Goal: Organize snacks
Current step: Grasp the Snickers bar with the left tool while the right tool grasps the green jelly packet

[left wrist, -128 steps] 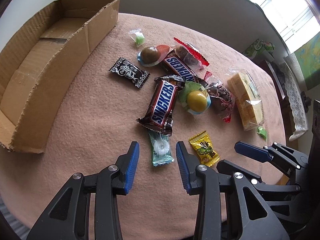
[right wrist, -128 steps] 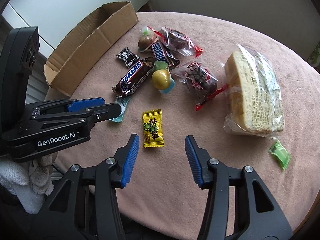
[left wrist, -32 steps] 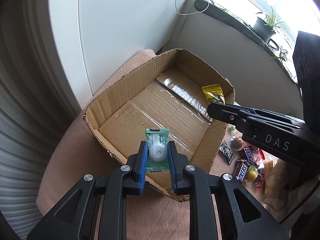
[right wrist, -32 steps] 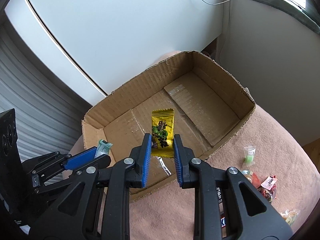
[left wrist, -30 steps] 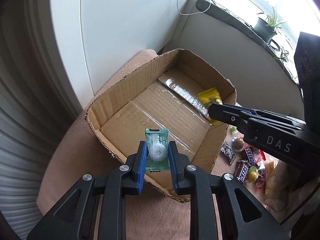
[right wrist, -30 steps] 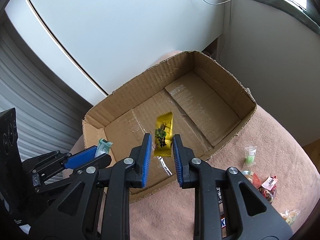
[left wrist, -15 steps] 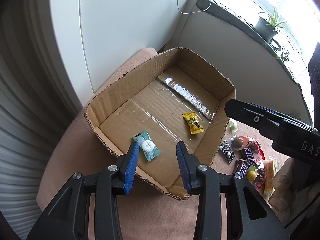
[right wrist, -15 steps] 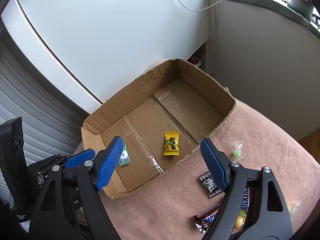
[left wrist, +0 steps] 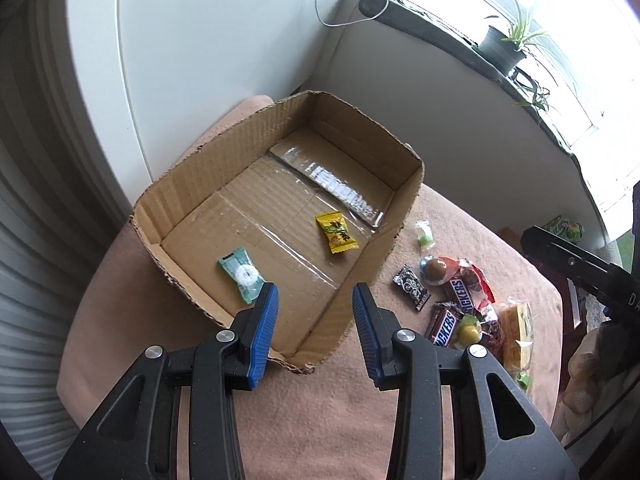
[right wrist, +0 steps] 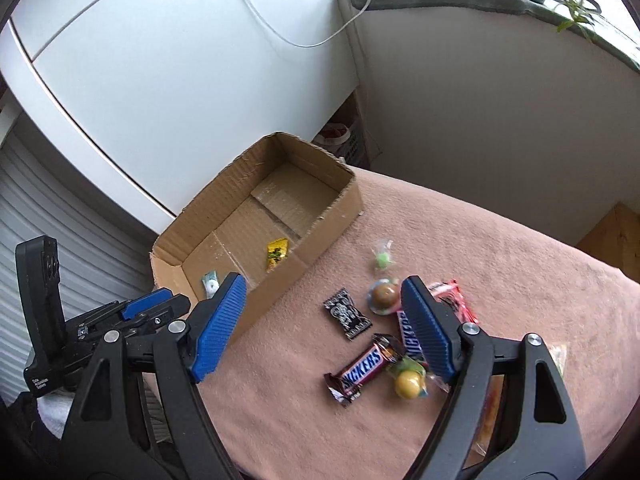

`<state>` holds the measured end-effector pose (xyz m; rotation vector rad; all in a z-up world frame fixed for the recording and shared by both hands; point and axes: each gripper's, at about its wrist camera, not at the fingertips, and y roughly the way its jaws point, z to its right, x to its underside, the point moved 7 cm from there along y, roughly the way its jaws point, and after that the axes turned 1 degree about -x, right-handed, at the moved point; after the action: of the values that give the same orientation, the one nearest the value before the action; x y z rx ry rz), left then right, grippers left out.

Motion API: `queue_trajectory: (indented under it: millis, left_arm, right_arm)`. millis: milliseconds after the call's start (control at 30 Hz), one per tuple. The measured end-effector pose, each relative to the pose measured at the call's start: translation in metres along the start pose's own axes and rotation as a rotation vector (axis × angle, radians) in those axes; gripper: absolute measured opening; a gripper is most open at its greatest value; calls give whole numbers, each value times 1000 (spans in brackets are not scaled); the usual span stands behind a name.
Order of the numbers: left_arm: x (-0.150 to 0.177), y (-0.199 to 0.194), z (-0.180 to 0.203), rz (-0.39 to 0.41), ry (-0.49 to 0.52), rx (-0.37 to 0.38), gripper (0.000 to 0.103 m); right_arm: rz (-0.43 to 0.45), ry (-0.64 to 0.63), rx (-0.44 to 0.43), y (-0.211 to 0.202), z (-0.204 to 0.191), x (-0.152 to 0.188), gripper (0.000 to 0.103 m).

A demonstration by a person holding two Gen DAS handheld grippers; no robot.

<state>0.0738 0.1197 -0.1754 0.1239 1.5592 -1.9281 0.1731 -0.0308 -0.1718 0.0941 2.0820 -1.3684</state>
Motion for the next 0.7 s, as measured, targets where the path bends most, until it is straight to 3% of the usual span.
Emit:
queue_trajectory:
  millis: [433, 700]
  left_arm:
    - [29, 17, 62, -72, 138, 80, 37]
    - [48, 39, 90, -137, 204, 101, 37]
  right_arm:
    - [3, 217, 136, -65, 119, 73, 82]
    - [-73, 301, 255, -86, 194, 141, 82]
